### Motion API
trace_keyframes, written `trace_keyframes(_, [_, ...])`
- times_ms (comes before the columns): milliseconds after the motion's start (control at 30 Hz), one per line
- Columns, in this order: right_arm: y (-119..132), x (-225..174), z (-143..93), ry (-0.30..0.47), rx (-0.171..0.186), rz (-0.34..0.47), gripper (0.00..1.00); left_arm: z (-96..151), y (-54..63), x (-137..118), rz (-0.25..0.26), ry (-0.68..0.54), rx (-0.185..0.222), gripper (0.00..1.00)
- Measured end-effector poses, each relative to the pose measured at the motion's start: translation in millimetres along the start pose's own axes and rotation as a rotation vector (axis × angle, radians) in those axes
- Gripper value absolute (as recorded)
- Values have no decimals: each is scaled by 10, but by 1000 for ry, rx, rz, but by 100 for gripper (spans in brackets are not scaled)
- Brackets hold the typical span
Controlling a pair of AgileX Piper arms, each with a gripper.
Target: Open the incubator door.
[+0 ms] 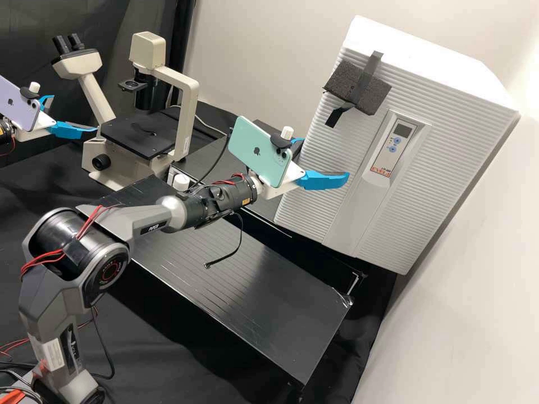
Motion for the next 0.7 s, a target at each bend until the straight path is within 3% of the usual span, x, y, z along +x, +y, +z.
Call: trace_keyframes(700, [-7, -37, -84, -3, 9, -57, 0, 0, 0, 0, 0, 0, 0, 100])
